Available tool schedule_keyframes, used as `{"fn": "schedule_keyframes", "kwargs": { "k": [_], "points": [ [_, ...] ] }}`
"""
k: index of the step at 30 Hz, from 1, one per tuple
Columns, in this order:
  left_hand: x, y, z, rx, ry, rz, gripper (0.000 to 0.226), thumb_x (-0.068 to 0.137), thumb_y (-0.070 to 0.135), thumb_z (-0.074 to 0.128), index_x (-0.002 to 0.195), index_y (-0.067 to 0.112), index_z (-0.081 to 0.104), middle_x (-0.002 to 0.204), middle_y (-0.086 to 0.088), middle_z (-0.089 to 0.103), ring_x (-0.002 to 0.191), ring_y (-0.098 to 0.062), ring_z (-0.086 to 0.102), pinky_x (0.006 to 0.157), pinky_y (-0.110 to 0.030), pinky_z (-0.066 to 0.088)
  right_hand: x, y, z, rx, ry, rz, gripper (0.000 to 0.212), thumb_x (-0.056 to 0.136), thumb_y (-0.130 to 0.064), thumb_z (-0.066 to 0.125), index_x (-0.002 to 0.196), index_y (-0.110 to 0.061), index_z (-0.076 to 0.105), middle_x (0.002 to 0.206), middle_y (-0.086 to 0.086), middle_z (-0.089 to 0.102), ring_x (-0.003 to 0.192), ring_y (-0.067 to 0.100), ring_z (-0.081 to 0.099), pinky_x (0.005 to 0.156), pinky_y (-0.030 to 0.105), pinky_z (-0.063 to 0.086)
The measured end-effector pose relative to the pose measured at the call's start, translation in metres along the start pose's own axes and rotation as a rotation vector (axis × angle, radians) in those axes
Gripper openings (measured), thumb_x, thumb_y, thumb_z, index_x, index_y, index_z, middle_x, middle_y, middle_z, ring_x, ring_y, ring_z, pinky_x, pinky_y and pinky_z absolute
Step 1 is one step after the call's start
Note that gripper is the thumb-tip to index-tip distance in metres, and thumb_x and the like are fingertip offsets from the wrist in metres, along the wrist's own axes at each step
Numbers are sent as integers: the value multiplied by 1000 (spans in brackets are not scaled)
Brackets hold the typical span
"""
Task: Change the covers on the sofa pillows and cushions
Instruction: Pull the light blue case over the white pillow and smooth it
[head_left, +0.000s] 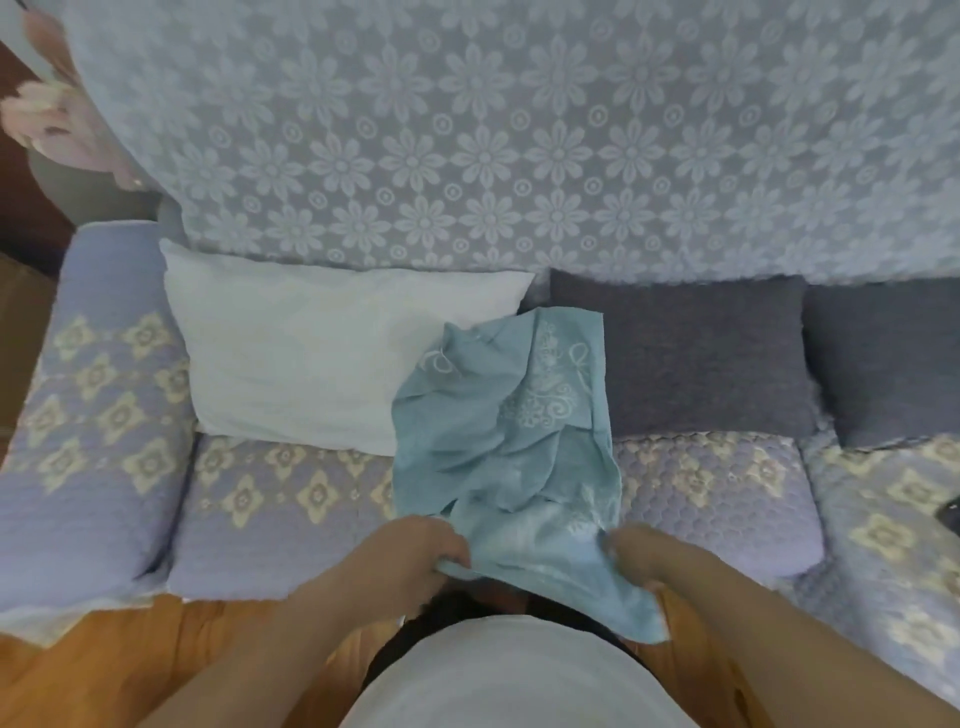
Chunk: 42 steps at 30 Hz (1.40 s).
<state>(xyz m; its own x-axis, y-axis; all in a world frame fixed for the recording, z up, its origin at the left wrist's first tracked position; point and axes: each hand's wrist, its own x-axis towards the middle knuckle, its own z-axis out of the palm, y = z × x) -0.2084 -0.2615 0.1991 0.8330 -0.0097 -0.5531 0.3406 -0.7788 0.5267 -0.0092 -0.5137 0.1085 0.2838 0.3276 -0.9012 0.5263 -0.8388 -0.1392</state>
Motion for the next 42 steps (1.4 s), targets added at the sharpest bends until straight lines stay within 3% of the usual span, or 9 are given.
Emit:
{"fn": "schedule_keyframes", "kwargs": {
  "k": [3,7,10,14,17,21,27,36,42],
  "points": [
    [-14,36,-29,44,20,217,26,91,14,65,104,32,78,89,13,62,87,-2,53,74,-3,28,11,-65,-33,390,236,-282,61,95,-23,61,151,-24,38,147,1,45,129,19,48,99,28,47],
    [-41,68,-65,32,102,443,23,85,17,63,94,29,80,77,9,62,82,-7,52,74,-20,43,22,-126,-59,253,356,-422,77,87,-30,63,155,-22,30,155,9,32,143,31,30,120,40,24],
    [-59,76,-84,-31,107,444,17,89,18,68,92,28,81,69,14,54,78,-3,48,74,-24,47,26,-135,-81,48,489,-383,65,85,-36,55,149,-25,44,146,8,45,131,34,41,111,41,34],
    [-76,70,-103,-177,-36,231,25,84,7,66,88,28,80,74,18,56,81,1,52,70,-14,40,24,-137,-110,173,670,-361,42,85,-7,56,120,-24,70,120,5,68,113,31,61,92,37,51],
    [-76,48,-104,-98,-226,-57,28,76,6,61,90,26,75,88,8,70,81,-14,63,75,-40,57,7,-141,-147,399,773,-349,52,84,5,47,126,-20,67,126,5,67,116,27,59,91,30,44],
    [-63,27,-102,219,-415,-287,46,89,31,65,134,28,53,118,4,60,98,-19,58,78,-32,51,-48,-156,-182,381,762,-516,48,81,6,43,108,-24,69,102,-4,68,92,18,59,71,27,42],
    [-2,66,-101,-331,786,-297,80,84,55,68,150,30,30,141,5,38,127,-17,41,100,-38,45,-132,-173,-183,291,705,-738,34,80,1,48,94,-27,62,89,-9,65,84,14,59,69,30,46],
    [5,60,-164,10,1067,-444,41,89,8,50,128,19,57,122,-4,57,95,-37,62,71,-38,41,-181,-146,-211,111,776,-598,24,88,-31,71,109,-27,61,85,-11,60,70,4,52,56,23,36],
    [-22,54,-204,-291,761,-275,48,74,-10,40,84,28,69,83,2,69,80,-20,64,66,-31,46,-166,-117,-232,116,941,-314,33,93,-7,50,110,-23,73,91,-4,61,84,16,58,67,27,42]
  ]
}}
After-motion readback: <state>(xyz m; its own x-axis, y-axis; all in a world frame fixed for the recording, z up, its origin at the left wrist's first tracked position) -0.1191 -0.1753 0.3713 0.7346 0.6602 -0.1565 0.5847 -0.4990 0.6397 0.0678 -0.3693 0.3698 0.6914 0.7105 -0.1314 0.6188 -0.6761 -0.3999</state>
